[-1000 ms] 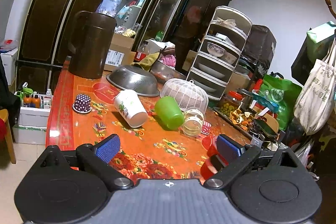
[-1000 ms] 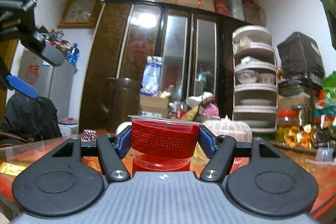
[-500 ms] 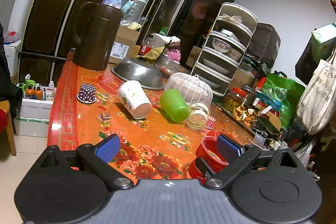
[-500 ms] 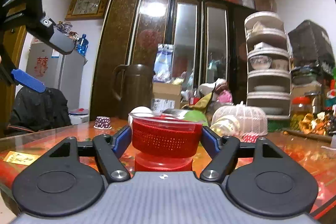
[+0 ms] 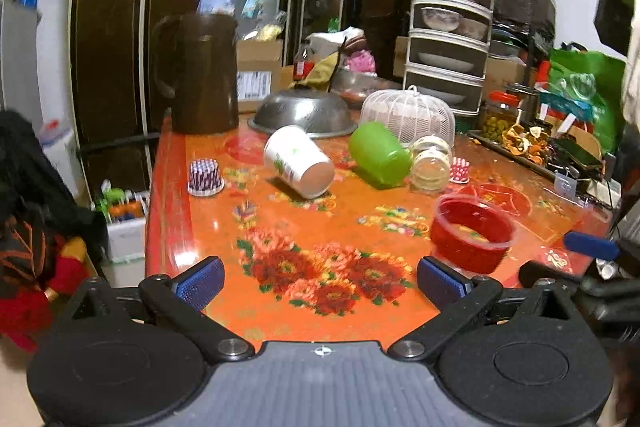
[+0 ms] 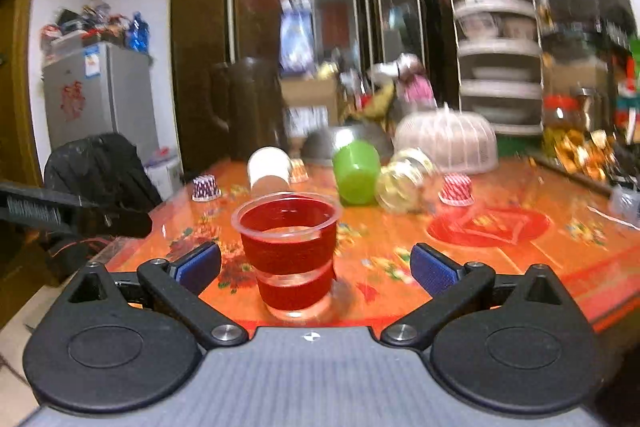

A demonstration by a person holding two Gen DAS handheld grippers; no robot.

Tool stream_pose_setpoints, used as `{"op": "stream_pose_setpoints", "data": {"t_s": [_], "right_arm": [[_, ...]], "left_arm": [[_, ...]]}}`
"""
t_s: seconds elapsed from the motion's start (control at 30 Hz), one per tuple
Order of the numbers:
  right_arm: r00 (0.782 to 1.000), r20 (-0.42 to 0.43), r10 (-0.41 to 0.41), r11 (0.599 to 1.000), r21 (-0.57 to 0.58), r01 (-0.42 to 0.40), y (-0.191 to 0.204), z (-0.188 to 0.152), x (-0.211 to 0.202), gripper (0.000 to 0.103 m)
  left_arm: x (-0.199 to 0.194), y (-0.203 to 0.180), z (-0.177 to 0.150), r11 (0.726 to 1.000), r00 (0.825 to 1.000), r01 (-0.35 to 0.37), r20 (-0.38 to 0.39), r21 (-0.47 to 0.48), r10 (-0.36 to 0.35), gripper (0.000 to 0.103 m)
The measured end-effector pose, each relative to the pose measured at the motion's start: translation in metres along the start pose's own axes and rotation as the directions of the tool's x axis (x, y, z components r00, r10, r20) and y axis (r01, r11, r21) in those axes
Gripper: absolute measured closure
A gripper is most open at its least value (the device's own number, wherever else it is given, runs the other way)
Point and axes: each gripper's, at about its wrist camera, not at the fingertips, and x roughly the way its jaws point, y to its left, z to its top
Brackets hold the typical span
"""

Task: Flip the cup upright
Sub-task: 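Lower the cup upright onto the tablecloth and open the right tool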

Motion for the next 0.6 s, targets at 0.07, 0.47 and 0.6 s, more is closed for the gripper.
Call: {"op": "stream_pose_setpoints", "data": {"t_s": [0.07,0.47,0.6], "right_arm": [[0.997,-0.077,-0.015,1.0,0.013,0.016,-0.005,0.016,-0.008,0.001],[0.987,-0.156,-0.026,0.998,0.044,0.033,-0.018,0.039,-0.042,0.001],[0.99,-0.144,-0.013,1.0,0.019,0.016,-0.015,0.042,-0.042,0.001]], "left_arm": [[-0.01,-0.005,0.007,0.999,0.999,0.041,-0.004,0.008,-0.041,0.0],[-0.042,-0.014,0.021,0.992,0.991,0.114,-0.065,-0.047,-0.117,0.0],[-0.045,-0.016,0.022,0.994,0.992,0.102,-0.069,-0.045,-0.105,0.0]]}}
